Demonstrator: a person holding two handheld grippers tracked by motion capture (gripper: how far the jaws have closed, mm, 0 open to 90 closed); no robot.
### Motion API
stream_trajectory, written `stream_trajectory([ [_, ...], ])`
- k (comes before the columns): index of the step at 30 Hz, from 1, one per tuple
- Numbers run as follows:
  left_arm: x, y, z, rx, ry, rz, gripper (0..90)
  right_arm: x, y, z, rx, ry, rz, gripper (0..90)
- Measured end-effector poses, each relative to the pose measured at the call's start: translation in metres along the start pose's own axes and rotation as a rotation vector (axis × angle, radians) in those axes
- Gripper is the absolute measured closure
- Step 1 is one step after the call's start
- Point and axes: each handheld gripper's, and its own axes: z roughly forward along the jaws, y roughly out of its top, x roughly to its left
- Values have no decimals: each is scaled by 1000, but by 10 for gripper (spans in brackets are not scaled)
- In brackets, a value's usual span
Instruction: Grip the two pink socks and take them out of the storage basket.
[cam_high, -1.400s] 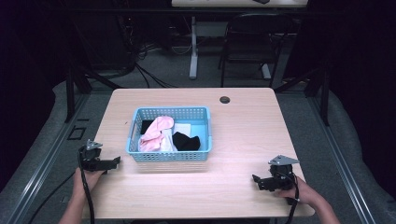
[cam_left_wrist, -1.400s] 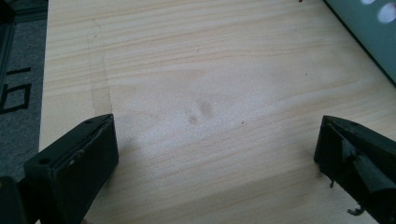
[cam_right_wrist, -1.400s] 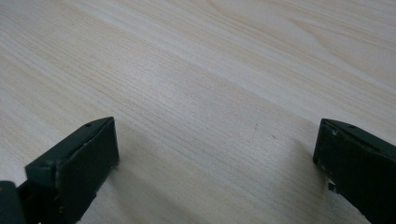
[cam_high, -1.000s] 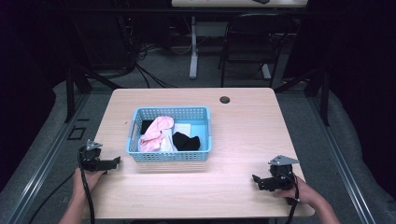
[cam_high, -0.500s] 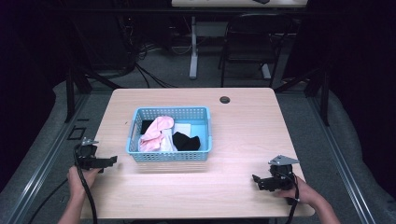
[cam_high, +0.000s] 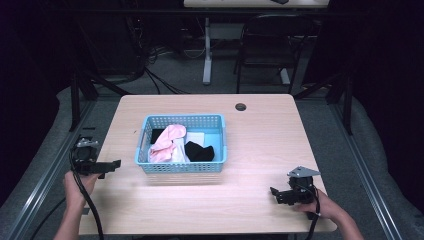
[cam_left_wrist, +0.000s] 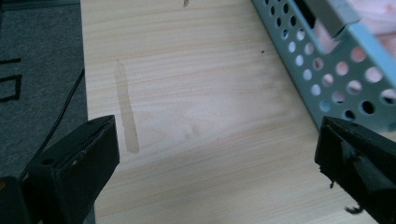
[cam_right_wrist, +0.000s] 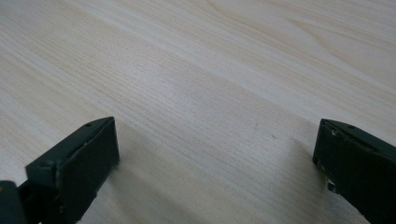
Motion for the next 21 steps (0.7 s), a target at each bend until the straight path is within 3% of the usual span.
stream_trajectory([
  [12, -8, 29, -30, 22, -38, 67, 0, 0, 0, 0, 1, -1, 0, 0],
  [21, -21, 56, -36, 20, -66, 112, 0, 0, 0, 0, 0, -1, 1, 0],
])
